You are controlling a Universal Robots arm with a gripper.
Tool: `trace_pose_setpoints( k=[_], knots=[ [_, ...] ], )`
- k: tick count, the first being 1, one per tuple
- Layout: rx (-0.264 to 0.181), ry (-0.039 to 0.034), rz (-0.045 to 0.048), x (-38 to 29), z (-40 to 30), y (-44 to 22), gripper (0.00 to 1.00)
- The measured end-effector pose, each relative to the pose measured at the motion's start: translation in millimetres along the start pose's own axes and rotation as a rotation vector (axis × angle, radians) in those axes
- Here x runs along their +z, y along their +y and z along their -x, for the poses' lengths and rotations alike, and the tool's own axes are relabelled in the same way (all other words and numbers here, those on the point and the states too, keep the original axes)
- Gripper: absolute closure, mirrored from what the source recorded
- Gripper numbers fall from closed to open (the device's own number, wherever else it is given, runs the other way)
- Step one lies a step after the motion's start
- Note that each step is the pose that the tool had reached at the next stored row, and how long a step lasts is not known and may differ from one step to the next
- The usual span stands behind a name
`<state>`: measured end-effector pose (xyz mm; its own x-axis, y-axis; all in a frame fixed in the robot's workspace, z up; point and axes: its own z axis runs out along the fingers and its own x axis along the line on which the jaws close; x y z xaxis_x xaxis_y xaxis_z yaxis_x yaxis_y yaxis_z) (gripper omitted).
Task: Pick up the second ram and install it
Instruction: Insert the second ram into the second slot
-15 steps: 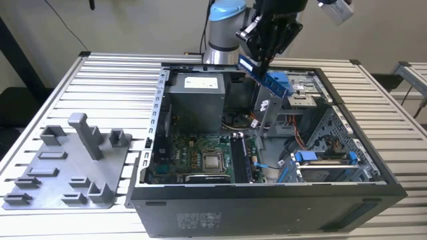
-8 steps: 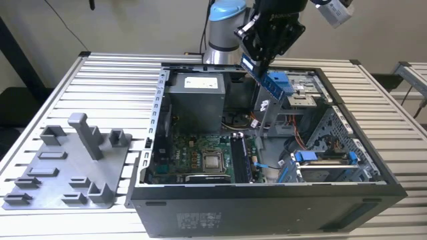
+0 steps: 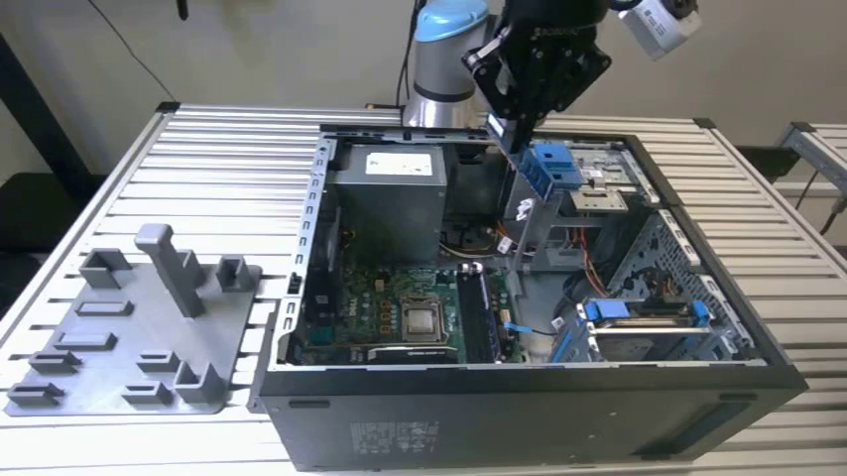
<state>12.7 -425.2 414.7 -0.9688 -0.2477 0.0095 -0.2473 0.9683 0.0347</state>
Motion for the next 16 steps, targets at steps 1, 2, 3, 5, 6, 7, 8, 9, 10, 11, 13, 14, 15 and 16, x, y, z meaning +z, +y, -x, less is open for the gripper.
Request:
trace_pose_setpoints(
  k=[1,2,3,5,6,7,8,9,10,11,13,14,15,16],
  knots=[
    [0.018,-0.0006,0.0002,0.0,0.0,0.0,0.86],
    [0.036,-0.0013,0.0003,0.1,0.0,0.0,0.86],
    [0.054,-0.0018,0.0004,0.1,0.0,0.0,0.86],
    [0.092,-0.0032,0.0008,0.2,0.0,0.0,0.86],
    [0.11,-0.0038,0.001,0.2,0.0,0.0,0.86],
    [0.127,-0.0044,0.0012,0.3,0.0,0.0,0.86],
    [0.146,-0.005,0.0013,0.3,0.0,0.0,0.86],
    [0.165,-0.0057,0.0015,0.4,0.0,0.0,0.86],
    [0.183,-0.0063,0.0017,0.4,0.0,0.0,0.86],
    [0.201,-0.007,0.0019,0.5,0.0,0.0,0.86],
    [0.235,-0.0081,0.0022,0.6,0.0,0.0,0.86],
    [0.252,-0.0087,0.0023,0.6,0.0,0.0,0.86],
    [0.26,-0.0089,0.0024,0.6,0.0,0.0,0.86],
    [0.262,-0.009,0.0024,0.6,0.0,0.0,0.86]
  ],
)
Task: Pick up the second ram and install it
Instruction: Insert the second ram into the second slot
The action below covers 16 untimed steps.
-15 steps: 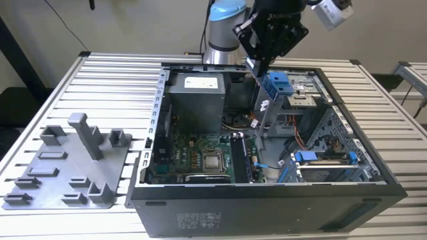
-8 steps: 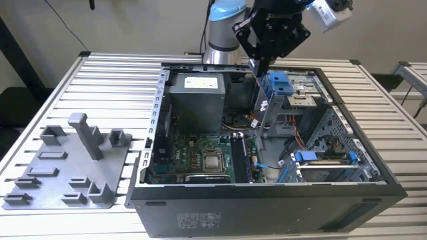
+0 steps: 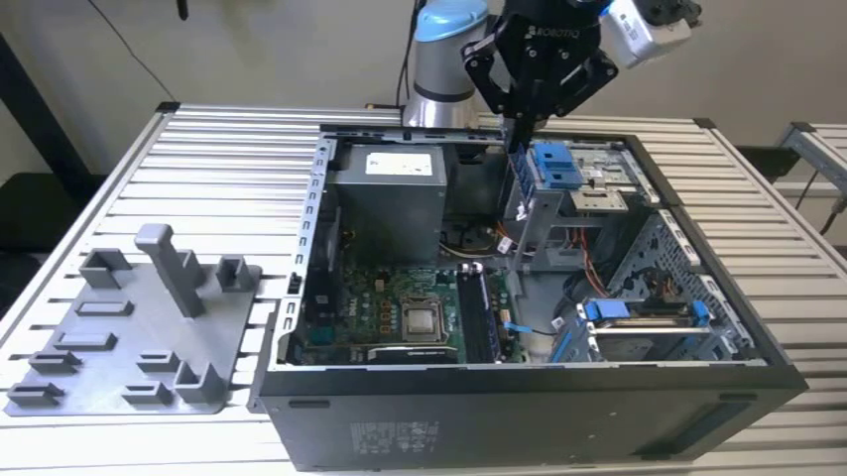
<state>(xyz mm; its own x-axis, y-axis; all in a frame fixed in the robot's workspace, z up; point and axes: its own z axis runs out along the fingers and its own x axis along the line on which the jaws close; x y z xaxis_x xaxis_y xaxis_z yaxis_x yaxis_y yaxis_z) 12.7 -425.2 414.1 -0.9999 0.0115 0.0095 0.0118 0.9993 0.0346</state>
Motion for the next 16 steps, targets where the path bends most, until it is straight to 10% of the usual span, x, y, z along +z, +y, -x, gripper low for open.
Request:
trace_pose_setpoints(
  k=[16],
  knots=[
    [0.041,-0.0075,0.0007,1.7,0.0,0.0,0.86]
  ],
)
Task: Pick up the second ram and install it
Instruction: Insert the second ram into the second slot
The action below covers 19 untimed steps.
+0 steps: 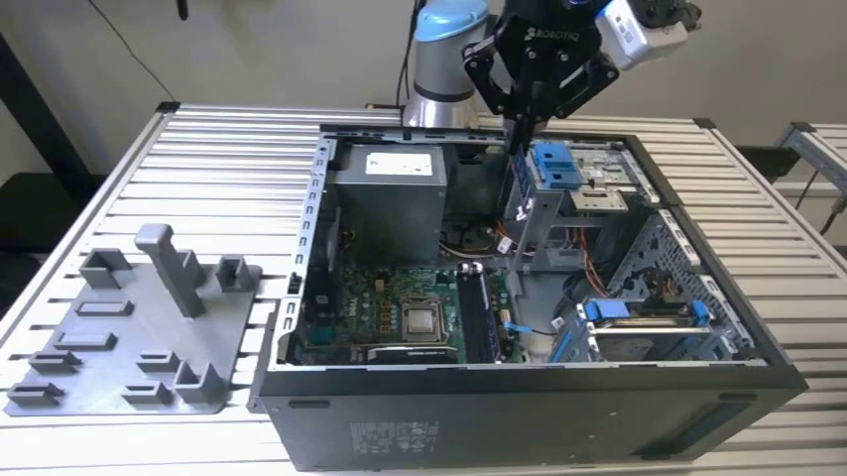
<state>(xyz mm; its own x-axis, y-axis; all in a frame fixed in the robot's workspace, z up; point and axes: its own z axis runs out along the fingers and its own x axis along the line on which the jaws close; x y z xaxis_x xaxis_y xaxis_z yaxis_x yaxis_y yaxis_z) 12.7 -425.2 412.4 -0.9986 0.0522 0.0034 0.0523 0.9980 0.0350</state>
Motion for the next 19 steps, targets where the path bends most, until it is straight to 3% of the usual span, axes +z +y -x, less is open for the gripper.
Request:
trace_pose_setpoints(
  k=[4,8,10,19],
  knots=[
    [0.0,-0.0012,-0.0074,3.7,0.0,-0.2,0.86],
    [0.0,-0.0025,-0.0319,7.5,0.0,-0.3,0.86],
    [0.0,-0.003,-0.0397,10.1,0.0,-0.4,0.86],
    [0.0,-0.0006,-0.0416,21.9,0.1,-0.8,0.86]
  ],
)
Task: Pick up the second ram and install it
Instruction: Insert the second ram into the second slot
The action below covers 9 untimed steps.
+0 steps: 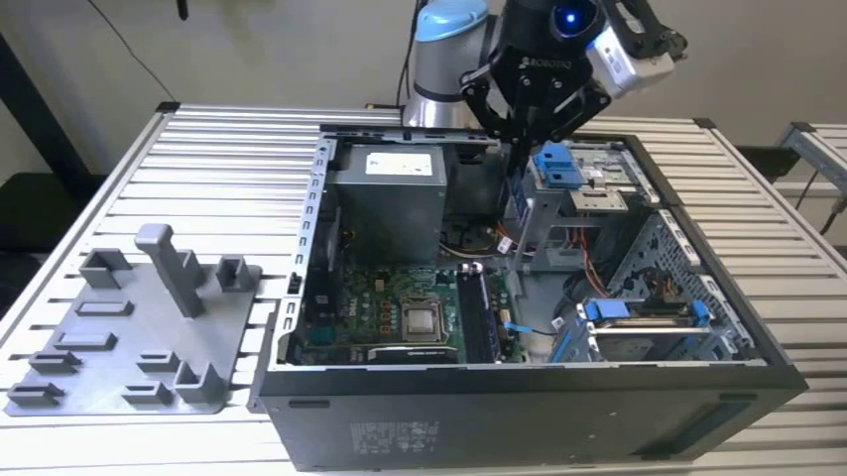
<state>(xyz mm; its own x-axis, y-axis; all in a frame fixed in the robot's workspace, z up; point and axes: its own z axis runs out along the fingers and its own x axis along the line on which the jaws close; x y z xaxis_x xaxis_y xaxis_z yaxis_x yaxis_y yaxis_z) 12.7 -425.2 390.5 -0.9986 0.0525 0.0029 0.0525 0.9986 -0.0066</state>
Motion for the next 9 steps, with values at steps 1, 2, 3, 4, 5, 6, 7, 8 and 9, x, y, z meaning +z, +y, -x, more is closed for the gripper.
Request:
trace_pose_setpoints(
  k=[1,2,3,4,5,6,7,8,9],
  knots=[
    [0.0,0.0008,-0.0004,1.3,0.0,0.0,0.86],
    [0.001,0.0014,-0.0009,2.6,0.0,0.0,0.86],
    [0.002,0.0018,-0.0013,4.0,0.0,0.0,0.86],
    [0.004,0.0019,-0.0014,5.4,0.0,0.0,0.86],
    [0.006,0.0019,-0.0014,6.7,0.0,0.0,0.86],
    [0.007,0.002,-0.0014,7.9,0.0,0.0,0.86],
    [0.009,0.002,-0.0015,9.0,0.0,0.0,0.86],
    [0.01,0.002,-0.0014,10.3,-0.2,0.0,0.86],
    [0.013,0.002,-0.0015,11.5,-0.6,0.0,0.86]
  ],
)
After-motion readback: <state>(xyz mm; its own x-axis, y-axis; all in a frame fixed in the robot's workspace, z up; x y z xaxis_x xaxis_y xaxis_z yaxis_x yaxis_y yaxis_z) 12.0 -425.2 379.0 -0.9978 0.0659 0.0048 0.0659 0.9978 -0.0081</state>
